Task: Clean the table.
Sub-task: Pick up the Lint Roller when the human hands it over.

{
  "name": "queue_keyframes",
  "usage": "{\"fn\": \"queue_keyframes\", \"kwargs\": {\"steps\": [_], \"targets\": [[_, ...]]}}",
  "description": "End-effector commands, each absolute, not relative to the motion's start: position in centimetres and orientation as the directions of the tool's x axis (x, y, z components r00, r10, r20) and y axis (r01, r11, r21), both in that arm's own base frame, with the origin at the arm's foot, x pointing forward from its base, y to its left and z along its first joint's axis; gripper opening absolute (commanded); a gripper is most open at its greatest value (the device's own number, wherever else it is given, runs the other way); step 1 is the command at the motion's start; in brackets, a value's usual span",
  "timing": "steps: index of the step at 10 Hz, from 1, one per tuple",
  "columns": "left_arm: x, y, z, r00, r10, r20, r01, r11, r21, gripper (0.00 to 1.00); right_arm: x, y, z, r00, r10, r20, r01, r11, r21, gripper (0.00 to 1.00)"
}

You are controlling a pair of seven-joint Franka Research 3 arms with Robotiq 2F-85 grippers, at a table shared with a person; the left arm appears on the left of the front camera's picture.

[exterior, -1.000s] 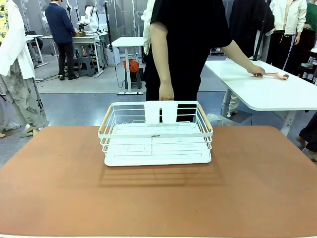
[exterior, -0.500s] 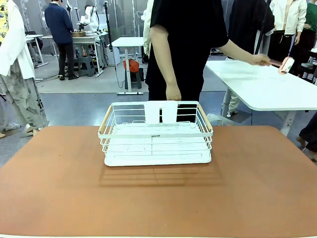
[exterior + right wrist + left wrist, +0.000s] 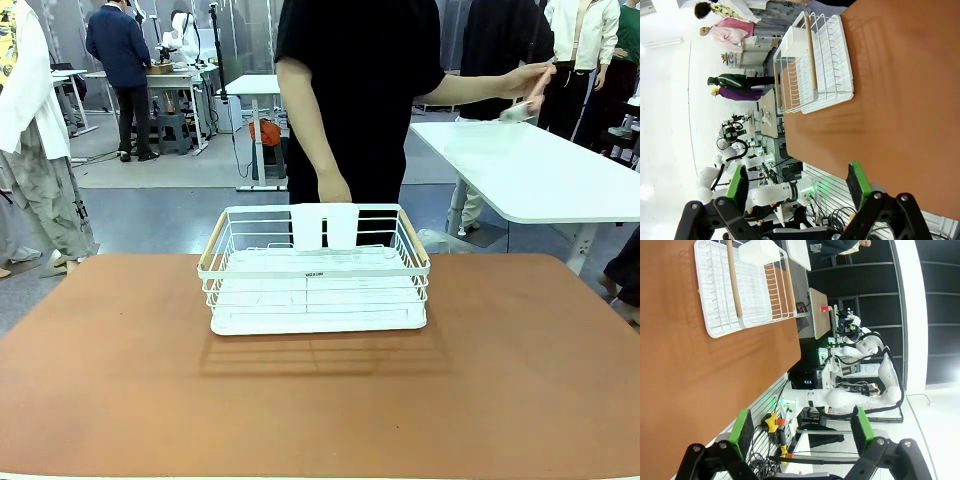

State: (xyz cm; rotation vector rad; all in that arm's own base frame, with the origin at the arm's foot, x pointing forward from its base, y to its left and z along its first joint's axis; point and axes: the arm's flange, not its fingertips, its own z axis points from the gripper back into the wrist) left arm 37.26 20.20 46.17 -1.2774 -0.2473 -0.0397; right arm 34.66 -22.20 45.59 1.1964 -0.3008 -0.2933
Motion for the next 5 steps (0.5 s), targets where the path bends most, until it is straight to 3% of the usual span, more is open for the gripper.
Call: {"fn": "queue_keyframes", "kwargs": {"steps": [1,5], "targets": [[37.14,20.39,46.21,0.972,0.111,0.207,0.168,0.289,-0.943,1.00,34.57,-22.21,45.78,0.922,-0.379,0.074,0.061,0.333,0.941,1.00],[37.14,20.39,46.21,0.972,0.111,0.207,0.168,0.289,-0.943,1.00,34.57,-22.21,45.78,0.922,-0.379,0.074,0.061,0.333,0.941,1.00]]}}
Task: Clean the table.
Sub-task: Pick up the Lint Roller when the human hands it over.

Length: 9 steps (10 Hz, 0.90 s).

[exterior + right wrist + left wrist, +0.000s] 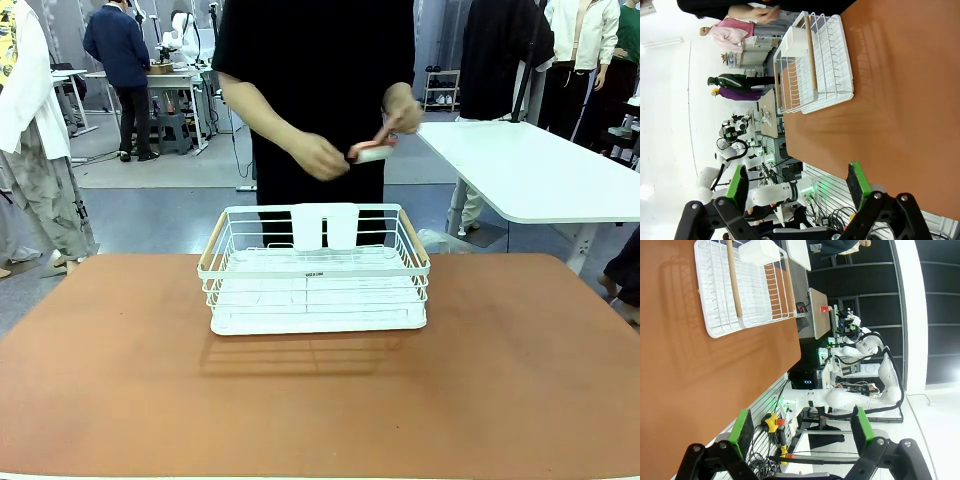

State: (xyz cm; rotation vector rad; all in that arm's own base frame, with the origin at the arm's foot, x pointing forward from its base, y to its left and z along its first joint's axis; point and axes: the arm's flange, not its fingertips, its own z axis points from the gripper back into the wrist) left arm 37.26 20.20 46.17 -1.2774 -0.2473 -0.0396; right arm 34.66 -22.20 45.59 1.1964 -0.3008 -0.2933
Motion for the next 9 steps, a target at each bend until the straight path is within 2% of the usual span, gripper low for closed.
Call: {"fn": "queue_keyframes", "kwargs": {"steps": [1,9], "targets": [[37.14,20.39,46.21,0.972,0.111,0.207,0.168,0.289,-0.943,1.00,34.57,-22.21,45.78,0.922,-0.379,0.074,0.061,0.333,0.941,1.00],[37.14,20.39,46.21,0.972,0.111,0.207,0.168,0.289,-0.943,1.00,34.57,-22.21,45.78,0.922,-0.379,0.074,0.061,0.333,0.941,1.00]]}}
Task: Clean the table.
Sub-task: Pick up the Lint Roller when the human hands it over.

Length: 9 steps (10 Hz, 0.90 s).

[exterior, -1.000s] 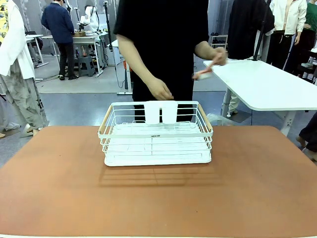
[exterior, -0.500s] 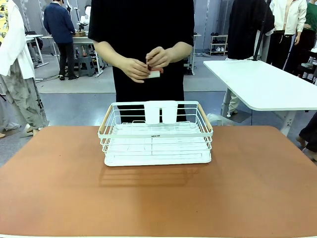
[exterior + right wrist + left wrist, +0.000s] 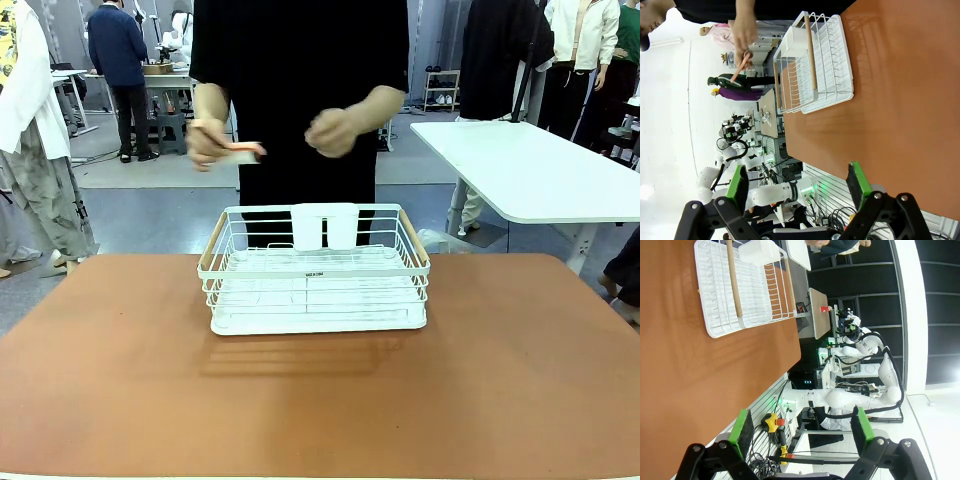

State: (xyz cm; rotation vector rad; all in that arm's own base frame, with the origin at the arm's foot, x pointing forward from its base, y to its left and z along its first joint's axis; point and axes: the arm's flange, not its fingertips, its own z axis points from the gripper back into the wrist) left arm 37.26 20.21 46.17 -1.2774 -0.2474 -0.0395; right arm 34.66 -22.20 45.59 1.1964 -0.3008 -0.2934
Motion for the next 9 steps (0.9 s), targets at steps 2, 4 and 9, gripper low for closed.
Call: {"fn": "queue_keyframes", "kwargs": {"steps": [2,4,9], "targets": [[37.14,20.39,46.21,0.972,0.111,0.207,0.168,0.289,-0.943,1.00,34.57,-22.21,45.78,0.922,-0.379,0.074,0.061,0.333,0.941,1.00],[37.14,20.39,46.21,0.972,0.111,0.207,0.168,0.289,-0.943,1.00,34.57,-22.21,45.78,0.922,-0.379,0.074,0.061,0.333,0.941,1.00],[37.14,20.39,46.21,0.972,0.111,0.207,0.168,0.289,-0.943,1.00,34.57,-22.21,45.78,0.922,-0.379,0.074,0.061,0.333,0.941,1.00]]}}
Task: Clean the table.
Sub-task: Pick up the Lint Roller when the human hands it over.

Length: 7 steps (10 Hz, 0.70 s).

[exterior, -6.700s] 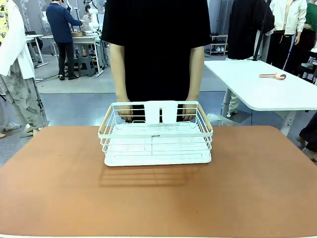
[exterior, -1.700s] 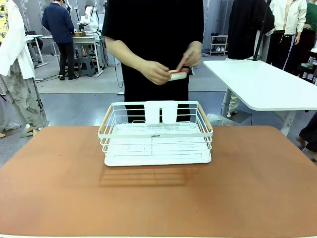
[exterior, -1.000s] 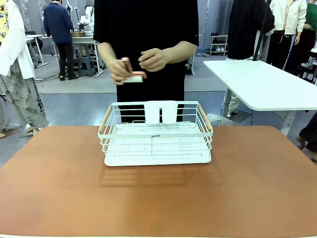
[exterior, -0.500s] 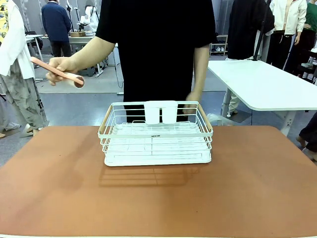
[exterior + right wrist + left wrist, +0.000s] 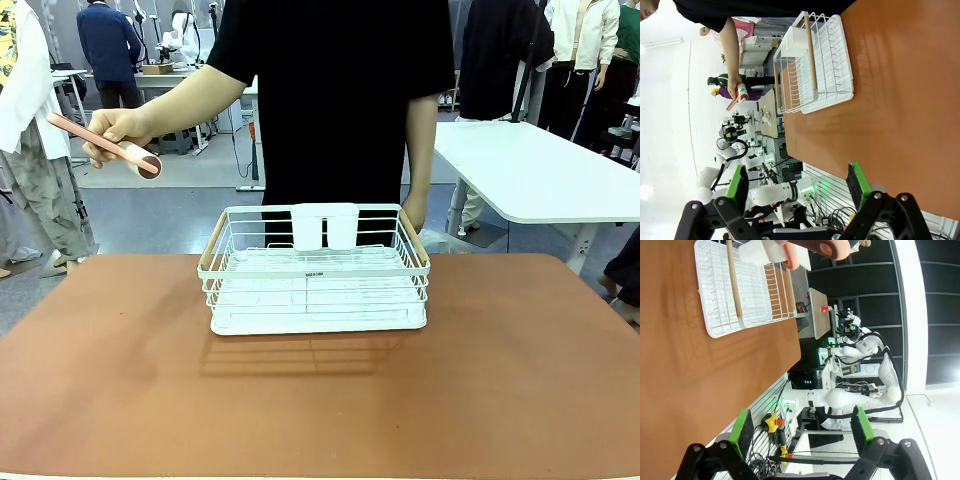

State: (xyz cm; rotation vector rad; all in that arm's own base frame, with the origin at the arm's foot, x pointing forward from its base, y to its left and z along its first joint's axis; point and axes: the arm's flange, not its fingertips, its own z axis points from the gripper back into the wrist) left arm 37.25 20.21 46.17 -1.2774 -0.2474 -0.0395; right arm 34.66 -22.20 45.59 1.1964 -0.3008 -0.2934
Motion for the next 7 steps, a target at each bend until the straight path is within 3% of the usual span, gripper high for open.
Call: {"fn": "queue_keyframes", "kwargs": {"steps": [1,4,7], "targets": [[37.1,20.4,46.2,0.972,0.111,0.207,0.168,0.289,-0.943,1.00,34.6,-22.2,45.8,0.922,-0.379,0.074,0.061,0.333,0.941,1.00],[36.9,19.3,47.8,0.964,0.150,0.219,0.159,0.334,-0.929,1.00,34.6,-22.2,45.8,0.922,-0.379,0.074,0.061,0.333,0.941,1.00],[36.7,17.2,51.8,0.943,0.285,0.174,0.032,0.442,-0.896,1.00,34.6,-22.2,45.8,0.922,-0.379,0.074,0.061,0.333,0.941,1.00]]}}
